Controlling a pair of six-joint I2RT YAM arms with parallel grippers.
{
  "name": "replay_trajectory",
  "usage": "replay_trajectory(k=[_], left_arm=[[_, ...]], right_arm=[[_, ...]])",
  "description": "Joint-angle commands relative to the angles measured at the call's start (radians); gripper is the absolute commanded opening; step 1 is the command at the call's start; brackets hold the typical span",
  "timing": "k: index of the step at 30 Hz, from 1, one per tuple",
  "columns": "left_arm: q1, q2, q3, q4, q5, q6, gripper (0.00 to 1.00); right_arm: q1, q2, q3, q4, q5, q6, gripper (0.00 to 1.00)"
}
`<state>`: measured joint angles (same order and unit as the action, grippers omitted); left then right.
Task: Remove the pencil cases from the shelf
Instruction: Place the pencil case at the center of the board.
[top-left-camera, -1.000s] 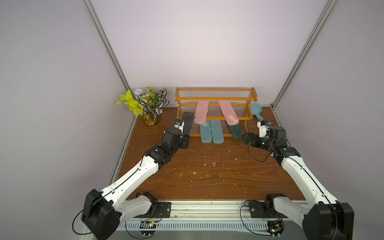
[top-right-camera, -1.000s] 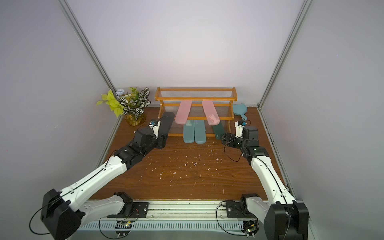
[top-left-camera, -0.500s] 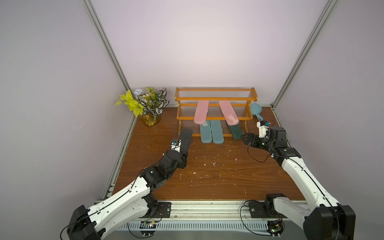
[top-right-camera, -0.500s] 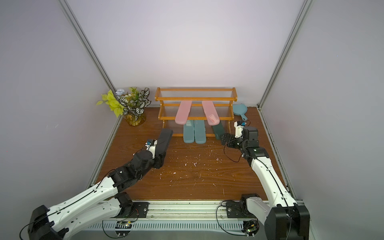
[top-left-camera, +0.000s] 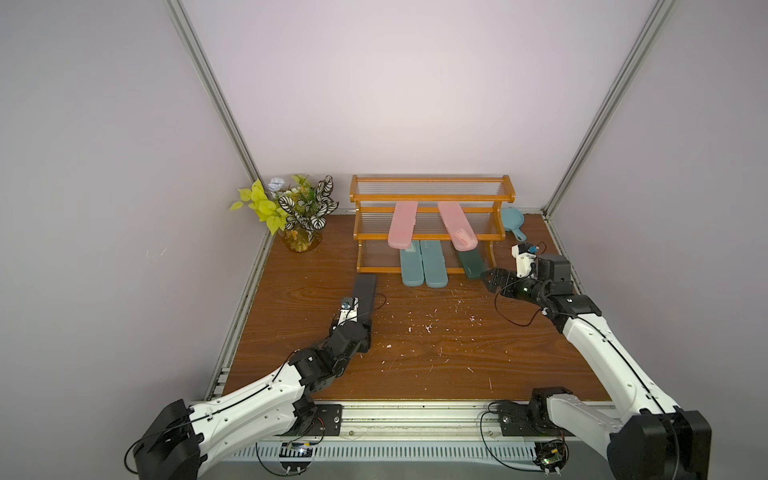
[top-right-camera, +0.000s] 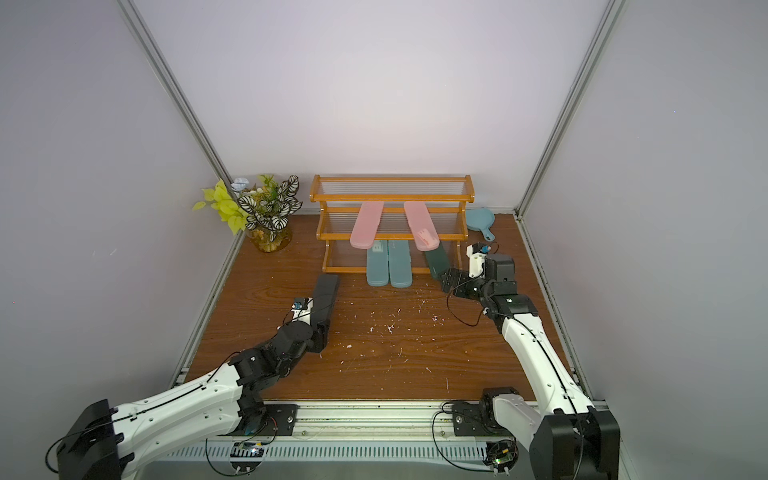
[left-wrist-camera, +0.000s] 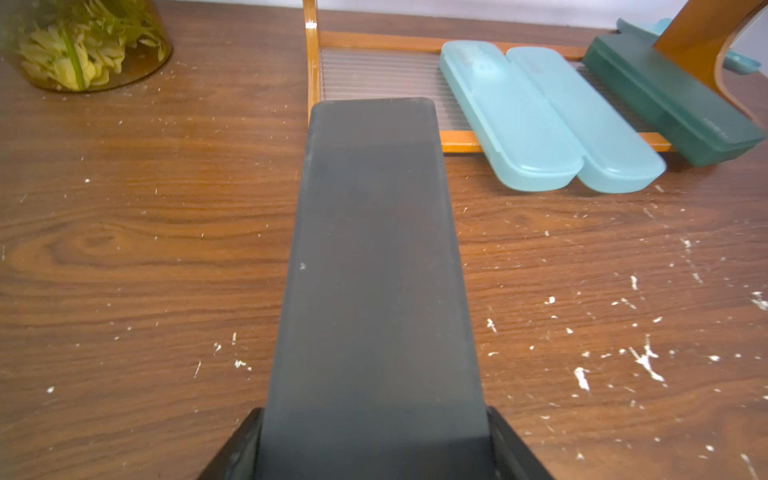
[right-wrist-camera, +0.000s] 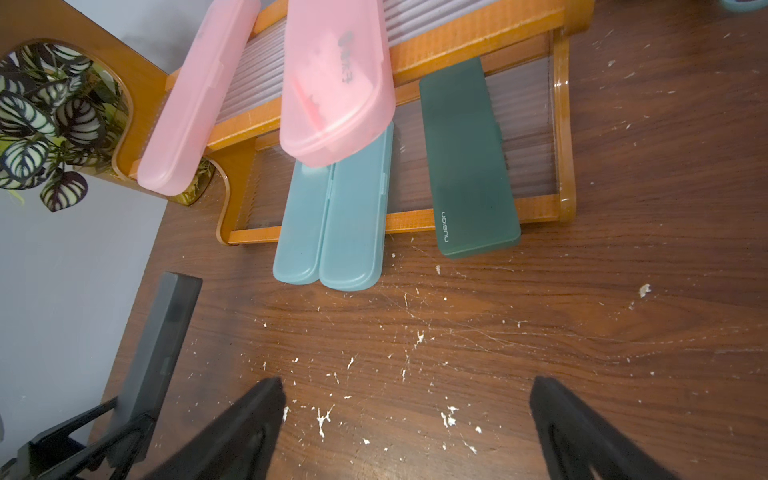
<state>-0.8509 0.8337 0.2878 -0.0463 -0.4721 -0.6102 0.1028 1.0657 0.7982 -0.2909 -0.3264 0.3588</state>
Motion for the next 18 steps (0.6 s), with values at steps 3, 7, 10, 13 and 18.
replay_trajectory(k=[3, 7, 10, 13, 18], left_arm=[[-0.012, 0.030, -0.035, 0.107, -0.039, -0.026, 0.44], [-0.011, 0.036, -0.070, 0.128, -0.039, -0.032, 0.43], [-0.014, 0.036, -0.087, 0.136, -0.037, -0.035, 0.43], [-0.014, 0.047, -0.098, 0.158, -0.033, -0.037, 0.43], [-0.014, 0.132, -0.089, 0.178, -0.026, -0.039, 0.43]], right_arm=[[0.006, -0.027, 0.022, -0.006, -0.003, -0.022, 0.99], [0.006, -0.026, 0.023, -0.007, 0.000, -0.023, 0.99], [0.006, -0.027, 0.024, -0.008, 0.001, -0.023, 0.99], [0.006, -0.029, 0.023, -0.008, 0.003, -0.021, 0.99], [0.005, -0.030, 0.024, -0.007, 0.003, -0.016, 0.99]])
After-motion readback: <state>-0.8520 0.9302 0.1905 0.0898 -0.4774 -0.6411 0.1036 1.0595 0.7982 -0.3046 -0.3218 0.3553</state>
